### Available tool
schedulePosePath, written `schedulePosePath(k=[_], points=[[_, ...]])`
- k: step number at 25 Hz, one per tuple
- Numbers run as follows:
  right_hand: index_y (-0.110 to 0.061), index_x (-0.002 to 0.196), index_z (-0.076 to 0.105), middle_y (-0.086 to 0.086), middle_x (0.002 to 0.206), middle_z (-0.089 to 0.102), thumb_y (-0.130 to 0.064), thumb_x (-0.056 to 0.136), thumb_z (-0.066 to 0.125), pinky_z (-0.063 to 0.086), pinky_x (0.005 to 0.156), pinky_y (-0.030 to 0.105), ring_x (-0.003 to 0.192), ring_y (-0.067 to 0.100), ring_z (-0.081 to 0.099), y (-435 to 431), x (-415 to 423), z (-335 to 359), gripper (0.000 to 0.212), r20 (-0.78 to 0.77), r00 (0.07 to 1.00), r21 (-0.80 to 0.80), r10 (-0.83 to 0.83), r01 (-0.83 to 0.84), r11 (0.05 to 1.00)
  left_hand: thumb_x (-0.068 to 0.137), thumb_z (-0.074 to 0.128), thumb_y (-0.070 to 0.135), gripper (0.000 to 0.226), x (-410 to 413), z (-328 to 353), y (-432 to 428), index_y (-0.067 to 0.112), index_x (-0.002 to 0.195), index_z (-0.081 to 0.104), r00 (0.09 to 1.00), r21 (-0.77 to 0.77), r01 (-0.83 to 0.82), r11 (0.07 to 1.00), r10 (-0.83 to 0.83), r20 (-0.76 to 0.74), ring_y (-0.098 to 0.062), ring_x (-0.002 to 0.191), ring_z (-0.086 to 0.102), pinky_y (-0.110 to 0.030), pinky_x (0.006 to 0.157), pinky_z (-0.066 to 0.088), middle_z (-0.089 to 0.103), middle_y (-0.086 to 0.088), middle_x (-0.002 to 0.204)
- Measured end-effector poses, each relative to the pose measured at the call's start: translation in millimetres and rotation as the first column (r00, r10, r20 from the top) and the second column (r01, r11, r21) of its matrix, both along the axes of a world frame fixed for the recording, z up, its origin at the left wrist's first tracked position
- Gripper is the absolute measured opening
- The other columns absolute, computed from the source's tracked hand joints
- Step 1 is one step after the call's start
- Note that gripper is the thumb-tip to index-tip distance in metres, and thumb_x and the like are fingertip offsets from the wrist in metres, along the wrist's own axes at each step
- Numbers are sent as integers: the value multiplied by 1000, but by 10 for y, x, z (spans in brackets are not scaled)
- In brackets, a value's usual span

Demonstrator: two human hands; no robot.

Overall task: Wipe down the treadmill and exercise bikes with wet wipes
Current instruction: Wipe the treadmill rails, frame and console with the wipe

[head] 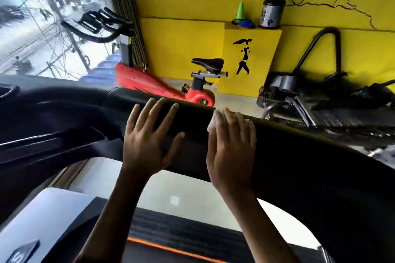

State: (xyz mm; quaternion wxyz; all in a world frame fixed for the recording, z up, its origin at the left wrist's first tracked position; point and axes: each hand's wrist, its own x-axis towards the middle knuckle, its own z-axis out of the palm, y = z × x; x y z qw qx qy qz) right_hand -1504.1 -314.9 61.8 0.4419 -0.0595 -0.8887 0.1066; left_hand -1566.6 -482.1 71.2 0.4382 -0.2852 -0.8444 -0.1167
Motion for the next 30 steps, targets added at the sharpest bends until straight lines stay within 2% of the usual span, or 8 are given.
schedulePosePath(k=[4,8,14,17,21,24,27,30], points=[[-8,135,53,12,139,51,-25,98,43,33,108,47,130,33,45,-392,-197,287,42,207,944,17,258,-267,964,93,43,43,53,24,204,-204,11,133,56,969,-31,-5,1000,13,248,-36,130,43,-44,111,26,50,-20,139],[-8,135,53,11,139,52,-28,98,46,36,107,47,130,29,48,-97,21,389,42,273,923,-40,271,-271,962,91,46,40,53,132,351,-203,10,135,54,904,10,-39,999,31,426,-36,132,40,-44,112,23,46,-18,143],[-5,134,53,12,139,52,-11,96,53,32,110,45,132,30,45,-363,-244,416,39,321,843,-163,432,-400,902,90,46,40,55,299,428,-213,12,137,51,849,-18,-127,992,118,516,-36,136,37,-43,113,20,42,-18,146],[-7,134,53,10,138,53,-25,100,42,31,113,41,134,26,43,-579,-308,544,40,276,754,-341,596,-503,794,90,45,42,56,481,503,-406,9,134,54,806,-30,-285,958,256,534,-37,135,38,-42,113,18,43,-20,145],[-4,134,52,12,136,55,-34,102,34,34,111,35,130,27,47,-1114,-321,693,48,155,552,-462,819,-692,554,89,47,41,53,813,704,-881,8,130,56,701,-67,-560,826,516,492,-33,136,34,-43,115,18,44,-20,144],[-3,131,56,13,132,58,-36,103,31,34,110,31,127,27,50,-1778,-396,754,50,126,339,-465,932,-810,357,85,46,38,54,1133,892,-1299,7,127,58,535,-131,-749,650,710,458,-35,135,38,-44,114,16,47,-21,142],[-4,128,58,15,130,59,-29,98,35,35,105,45,122,35,54,-2388,-356,679,46,268,328,-285,906,-871,400,81,45,36,57,1455,1005,-1747,6,127,58,328,-189,-881,434,847,418,-37,133,42,-44,113,16,49,-20,140],[-11,129,58,7,127,61,-37,95,31,24,110,47,121,30,54,-2807,-237,744,51,309,286,-287,907,-881,376,84,44,37,58,1671,997,-1981,13,136,52,285,-202,-899,389,868,406,-36,136,38,-45,113,18,45,-15,145]])
